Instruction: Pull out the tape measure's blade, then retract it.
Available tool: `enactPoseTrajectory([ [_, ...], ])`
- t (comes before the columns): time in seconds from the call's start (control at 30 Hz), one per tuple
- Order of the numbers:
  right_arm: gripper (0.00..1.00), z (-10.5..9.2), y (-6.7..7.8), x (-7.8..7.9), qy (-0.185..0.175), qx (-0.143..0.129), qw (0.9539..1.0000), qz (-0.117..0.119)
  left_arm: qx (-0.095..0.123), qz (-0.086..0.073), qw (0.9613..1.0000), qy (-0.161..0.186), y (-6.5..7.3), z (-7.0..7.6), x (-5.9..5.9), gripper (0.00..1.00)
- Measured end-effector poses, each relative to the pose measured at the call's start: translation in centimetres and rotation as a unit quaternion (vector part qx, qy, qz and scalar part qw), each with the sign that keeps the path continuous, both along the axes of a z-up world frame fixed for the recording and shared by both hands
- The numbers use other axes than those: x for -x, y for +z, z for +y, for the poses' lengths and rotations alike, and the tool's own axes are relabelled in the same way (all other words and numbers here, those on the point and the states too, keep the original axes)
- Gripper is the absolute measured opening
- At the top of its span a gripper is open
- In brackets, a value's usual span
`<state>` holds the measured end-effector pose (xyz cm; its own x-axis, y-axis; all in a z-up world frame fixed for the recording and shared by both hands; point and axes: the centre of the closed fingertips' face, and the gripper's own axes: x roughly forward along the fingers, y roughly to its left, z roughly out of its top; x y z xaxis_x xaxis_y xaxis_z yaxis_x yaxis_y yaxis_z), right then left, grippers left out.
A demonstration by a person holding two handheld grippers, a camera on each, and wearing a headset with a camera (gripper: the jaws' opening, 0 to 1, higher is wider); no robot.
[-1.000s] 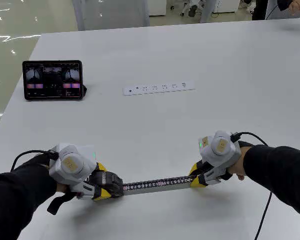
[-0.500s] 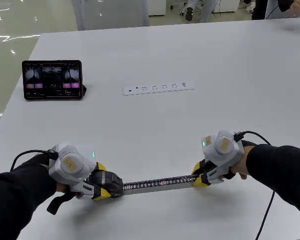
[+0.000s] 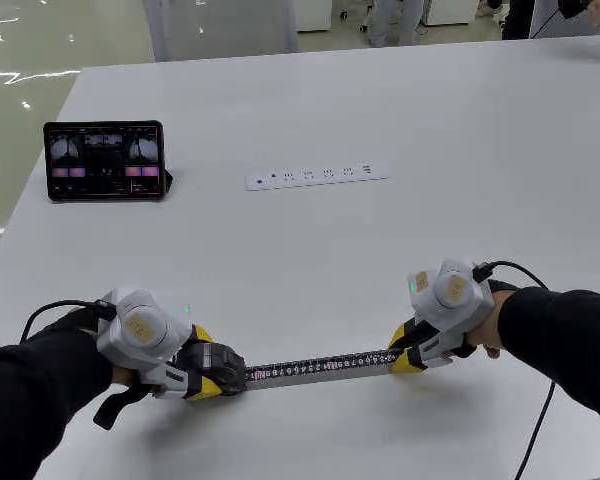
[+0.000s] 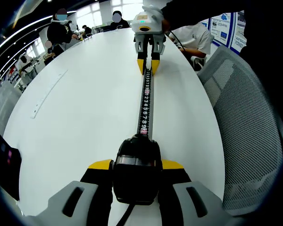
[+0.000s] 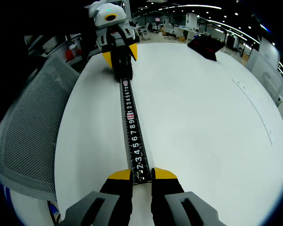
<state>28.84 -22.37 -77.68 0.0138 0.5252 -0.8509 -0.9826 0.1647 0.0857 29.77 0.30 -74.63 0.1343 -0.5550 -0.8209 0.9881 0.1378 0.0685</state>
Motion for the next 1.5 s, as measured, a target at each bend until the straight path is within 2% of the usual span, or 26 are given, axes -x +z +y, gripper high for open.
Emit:
enactPoseTrajectory([
  [0.9,0.10,-0.92,-0.01,-0.02,-0.008,0.002,1.0000,0.004,0.001,-0.001,1.0000,0.001,-0.11,0.01,-0.12,0.32],
  [1.03,0.11,-0.88,-0.02,-0.06,-0.011,0.002,0.9999,0.004,-0.008,0.001,1.0000,-0.002,-0.20,-0.01,-0.17,0.32],
  [1.23,0.12,-0.81,-0.07,-0.07,-0.009,0.014,0.9999,0.004,-0.015,-0.003,0.9998,-0.011,-0.21,-0.19,-0.03,0.32],
  [1.4,0.12,-0.75,-0.17,-0.03,0.009,0.031,0.9994,-0.013,-0.020,-0.007,0.9996,-0.017,-0.17,-0.22,-0.01,0.33],
  [1.5,0.12,-0.81,-0.18,-0.06,0.002,0.029,0.9995,-0.010,-0.021,-0.005,0.9996,-0.017,-0.04,-0.26,0.06,0.33],
])
